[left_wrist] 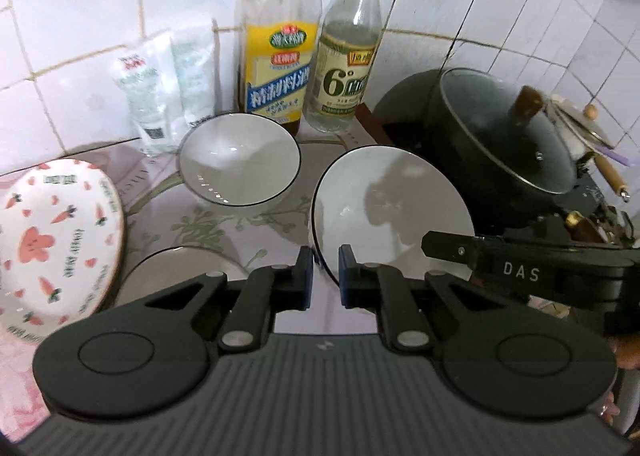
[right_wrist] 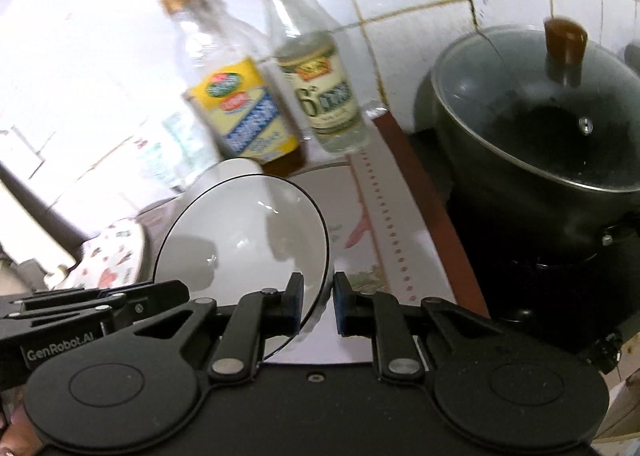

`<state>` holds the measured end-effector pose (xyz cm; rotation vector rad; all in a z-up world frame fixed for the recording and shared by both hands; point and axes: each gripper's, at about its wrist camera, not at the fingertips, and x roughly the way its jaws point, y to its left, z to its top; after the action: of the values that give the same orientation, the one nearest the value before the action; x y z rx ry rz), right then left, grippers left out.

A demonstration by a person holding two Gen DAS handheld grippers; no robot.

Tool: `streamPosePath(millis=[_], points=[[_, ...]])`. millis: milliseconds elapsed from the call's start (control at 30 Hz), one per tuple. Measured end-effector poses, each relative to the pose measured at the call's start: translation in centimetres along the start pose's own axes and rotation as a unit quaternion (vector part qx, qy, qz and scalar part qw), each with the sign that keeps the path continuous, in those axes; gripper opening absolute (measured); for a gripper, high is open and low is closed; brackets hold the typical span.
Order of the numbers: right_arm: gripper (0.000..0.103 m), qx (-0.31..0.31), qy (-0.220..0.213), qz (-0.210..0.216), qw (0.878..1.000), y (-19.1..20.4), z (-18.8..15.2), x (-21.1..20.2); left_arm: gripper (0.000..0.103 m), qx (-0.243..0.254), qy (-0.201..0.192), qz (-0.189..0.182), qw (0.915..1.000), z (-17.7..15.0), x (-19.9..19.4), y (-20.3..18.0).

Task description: Organize plates and bowls

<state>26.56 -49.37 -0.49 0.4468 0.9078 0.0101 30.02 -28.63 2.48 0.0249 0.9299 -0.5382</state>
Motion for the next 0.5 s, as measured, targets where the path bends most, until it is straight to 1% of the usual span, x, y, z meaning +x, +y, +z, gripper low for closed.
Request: streamPosePath(millis=[233,333,500], points=[[0.020,-0.031,-0.010,0.020,0.999,4.3,-1.3,-3.6,0.012,0.003,-0.034,0.001,0.9994,-1.6,-6.1,2.1],[0.020,-0.042,-0.013,0.031,0.999,6.2,-1.7,-4.1,0.012,-0.005,-0.047,0.008,0.9989,-2.5,-8.0,3.6],[0.020,-0.062,-0.005,0.039,0.997,9.1,-2.7,-3.7,0.012,-0.023,-0.056,0.020,0.9980,-3.9,-9.8,6.0]])
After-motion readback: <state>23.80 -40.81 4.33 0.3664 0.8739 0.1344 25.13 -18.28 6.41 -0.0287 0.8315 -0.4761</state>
